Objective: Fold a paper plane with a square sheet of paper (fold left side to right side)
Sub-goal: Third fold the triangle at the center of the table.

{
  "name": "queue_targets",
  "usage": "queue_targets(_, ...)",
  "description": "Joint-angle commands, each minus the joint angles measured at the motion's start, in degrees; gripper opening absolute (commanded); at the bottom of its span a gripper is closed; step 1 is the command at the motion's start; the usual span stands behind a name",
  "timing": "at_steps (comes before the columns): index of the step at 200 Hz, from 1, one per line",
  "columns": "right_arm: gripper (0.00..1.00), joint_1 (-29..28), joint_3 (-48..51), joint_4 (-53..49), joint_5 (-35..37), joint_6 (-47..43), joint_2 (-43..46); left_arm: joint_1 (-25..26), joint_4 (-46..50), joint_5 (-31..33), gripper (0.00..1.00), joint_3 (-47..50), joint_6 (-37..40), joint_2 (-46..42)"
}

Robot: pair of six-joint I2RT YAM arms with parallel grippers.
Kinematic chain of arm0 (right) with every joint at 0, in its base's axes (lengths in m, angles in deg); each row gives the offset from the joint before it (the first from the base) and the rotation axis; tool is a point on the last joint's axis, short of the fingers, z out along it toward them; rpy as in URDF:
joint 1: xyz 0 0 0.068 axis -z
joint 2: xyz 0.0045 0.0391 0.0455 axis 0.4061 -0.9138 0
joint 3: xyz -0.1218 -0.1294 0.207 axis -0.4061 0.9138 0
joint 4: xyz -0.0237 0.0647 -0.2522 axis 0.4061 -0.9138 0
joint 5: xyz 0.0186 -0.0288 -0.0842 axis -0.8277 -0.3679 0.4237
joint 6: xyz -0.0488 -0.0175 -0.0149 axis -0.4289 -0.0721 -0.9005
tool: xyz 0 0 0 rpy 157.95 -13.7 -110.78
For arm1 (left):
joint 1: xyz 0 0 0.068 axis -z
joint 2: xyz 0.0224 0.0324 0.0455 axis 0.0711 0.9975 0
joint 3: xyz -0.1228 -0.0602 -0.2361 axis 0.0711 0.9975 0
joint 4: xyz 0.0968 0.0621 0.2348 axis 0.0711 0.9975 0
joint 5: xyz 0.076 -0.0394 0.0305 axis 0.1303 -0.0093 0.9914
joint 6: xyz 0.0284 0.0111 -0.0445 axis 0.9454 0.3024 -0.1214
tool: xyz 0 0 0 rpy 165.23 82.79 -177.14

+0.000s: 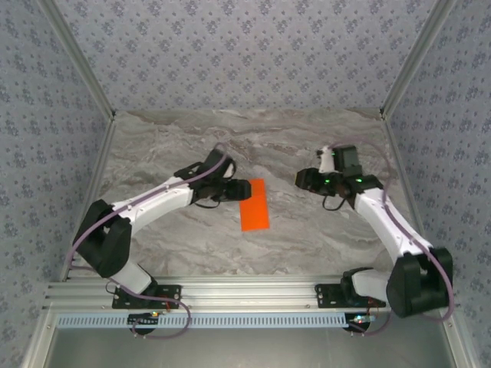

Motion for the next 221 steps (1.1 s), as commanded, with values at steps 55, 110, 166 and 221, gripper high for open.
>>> queue_targets(55,0.32,-12.7,-12.4,12.0,-0.9,4.1,-27.3,-5.8,-20.0,-15.0,0.68,11.9,-7.5,1.0)
queue_targets(110,0.30,-13.2,-19.5,10.9,2.1,1.6,-37.3,-5.9,-18.9,-15.7,0.69,11.2,-6.9,4.4)
queue_targets(166,0.29,-13.1,-21.1,8.5,4.3,-1.7,-41.9,-5.9,-18.5,-16.3,0.70,10.3,-7.1,7.8)
queue_targets(221,0.27,-13.1,-19.4,7.6,5.3,-3.1,-42.5,-5.6,-19.5,-18.2,0.69,9.3,-8.6,10.5)
